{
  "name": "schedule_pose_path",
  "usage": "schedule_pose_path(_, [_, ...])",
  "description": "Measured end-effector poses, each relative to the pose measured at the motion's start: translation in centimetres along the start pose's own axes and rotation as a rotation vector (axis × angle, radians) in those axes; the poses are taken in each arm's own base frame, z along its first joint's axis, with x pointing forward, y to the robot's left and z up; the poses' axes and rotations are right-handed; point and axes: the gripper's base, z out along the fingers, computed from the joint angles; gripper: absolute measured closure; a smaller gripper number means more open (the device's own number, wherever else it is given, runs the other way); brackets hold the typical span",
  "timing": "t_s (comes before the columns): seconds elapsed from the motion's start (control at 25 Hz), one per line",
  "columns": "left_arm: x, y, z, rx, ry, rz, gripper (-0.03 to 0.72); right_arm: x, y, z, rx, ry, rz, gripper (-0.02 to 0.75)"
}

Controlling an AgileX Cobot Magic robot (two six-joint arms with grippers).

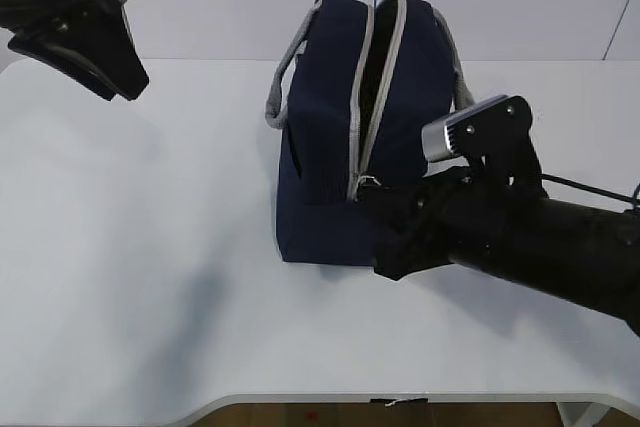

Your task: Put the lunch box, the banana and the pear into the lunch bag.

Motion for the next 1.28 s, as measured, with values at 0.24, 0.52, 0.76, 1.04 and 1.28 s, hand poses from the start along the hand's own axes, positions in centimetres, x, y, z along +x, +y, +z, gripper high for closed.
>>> schedule_pose_path(0.24, [0.0,0.0,0.0,-0.002,0.000,0.001,0.463,-2.0,0.5,-1.5,-0.011,-0.057,-0.017,0.731])
schedule_pose_path(0.52, [0.0,0.0,0.0,0.005,-0.001,-0.002,0.463,-5.4,0.3,-1.7,0.019,-0.088,-0.063,0.731])
schedule_pose_path(0.76, [0.0,0.0,0.0,0.005,-0.001,-0.002,0.463,-9.5,-0.1,-1.0,0.066,-0.101,-0.119,0.731])
schedule_pose_path(1.04, [0.1,-2.1,0.7,0.029,0.020,0.054,0.452,-13.7,-0.9,-1.0,0.166,-0.062,-0.124,0.731])
schedule_pose_path(1.28, [0.0,-4.3,3.7,0.059,0.095,0.112,0.443,-15.7,-1.4,-1.4,0.232,-0.013,-0.061,0.731])
